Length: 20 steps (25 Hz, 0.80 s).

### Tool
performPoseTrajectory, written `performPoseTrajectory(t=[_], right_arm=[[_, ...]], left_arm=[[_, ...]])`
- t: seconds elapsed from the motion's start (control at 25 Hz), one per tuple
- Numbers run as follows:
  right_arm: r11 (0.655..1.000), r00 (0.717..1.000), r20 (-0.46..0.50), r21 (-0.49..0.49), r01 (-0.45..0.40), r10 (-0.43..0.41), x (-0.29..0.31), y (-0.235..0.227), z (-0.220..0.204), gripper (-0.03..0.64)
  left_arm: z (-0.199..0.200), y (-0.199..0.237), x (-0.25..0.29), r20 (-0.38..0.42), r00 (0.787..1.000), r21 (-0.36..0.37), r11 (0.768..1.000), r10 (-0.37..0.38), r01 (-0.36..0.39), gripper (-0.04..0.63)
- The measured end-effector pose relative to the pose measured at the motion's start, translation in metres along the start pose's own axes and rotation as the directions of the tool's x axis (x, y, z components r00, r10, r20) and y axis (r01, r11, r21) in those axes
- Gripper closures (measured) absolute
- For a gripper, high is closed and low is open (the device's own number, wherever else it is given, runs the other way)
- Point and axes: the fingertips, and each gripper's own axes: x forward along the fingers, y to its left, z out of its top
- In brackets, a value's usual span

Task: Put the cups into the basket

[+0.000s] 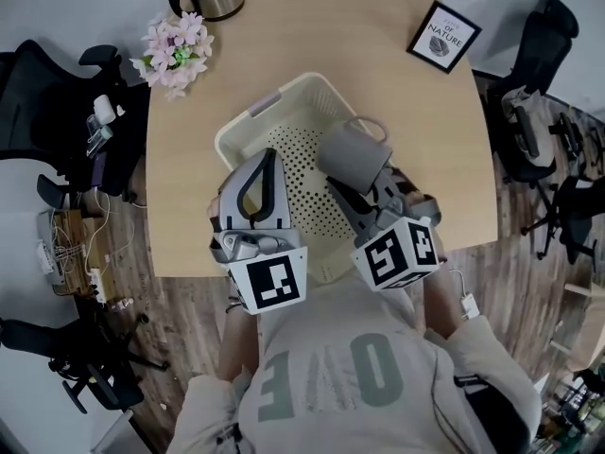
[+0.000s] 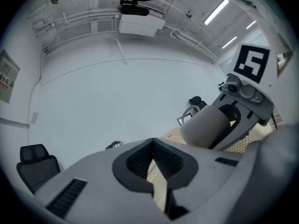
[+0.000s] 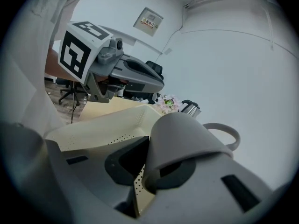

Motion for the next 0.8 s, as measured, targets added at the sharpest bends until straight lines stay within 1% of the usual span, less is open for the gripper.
performPoseTrajectory(t=[0.16, 0.28, 0.36, 0.44, 0.52, 0.56, 0.64, 0.72, 0.8], right_arm=[[0.995, 0.997, -0.052, -0.085, -0.055, 0.051, 0.006, 0.003, 0.004, 0.583], [0.976, 0.985, -0.130, -0.174, -0.134, 0.112, 0.015, 0.011, 0.000, 0.583], [0.951, 0.968, -0.194, -0.232, -0.204, 0.160, 0.023, 0.019, -0.009, 0.583], [0.917, 0.938, -0.278, -0.279, -0.284, 0.207, 0.030, 0.027, -0.022, 0.583], [0.876, 0.892, -0.381, -0.310, -0.370, 0.241, 0.037, 0.034, -0.038, 0.583], [0.852, 0.862, -0.436, -0.318, -0.416, 0.258, 0.039, 0.038, -0.047, 0.583], [0.795, 0.790, -0.538, -0.321, -0.515, 0.295, 0.043, 0.046, -0.064, 0.583], [0.729, 0.717, -0.618, -0.322, -0.604, 0.321, 0.045, 0.052, -0.080, 0.583], [0.671, 0.663, -0.671, -0.326, -0.667, 0.333, 0.048, 0.061, -0.092, 0.583]], left_arm=[[-0.002, 0.003, -0.008, 0.005, 1.000, -0.009, 1.000, 0.025, -0.025, 0.588], [-0.012, 0.003, -0.012, 0.001, 0.999, -0.026, 0.999, 0.045, -0.045, 0.588], [-0.020, 0.002, -0.015, 0.011, 0.998, -0.049, 0.997, 0.062, -0.061, 0.588], [-0.025, 0.002, -0.018, 0.001, 0.997, -0.060, 0.996, 0.073, -0.073, 0.588], [-0.030, 0.002, -0.018, -0.013, 0.997, -0.057, 0.996, 0.071, -0.072, 0.588], [-0.032, 0.003, -0.019, -0.019, 0.997, -0.054, 0.996, 0.069, -0.070, 0.588], [-0.037, 0.005, -0.022, -0.034, 0.997, -0.047, 0.996, 0.076, -0.077, 0.588], [-0.043, 0.007, -0.026, -0.053, 0.995, -0.044, 0.995, 0.086, -0.088, 0.588], [-0.049, 0.008, -0.029, -0.071, 0.994, -0.043, 0.995, 0.089, -0.092, 0.588]])
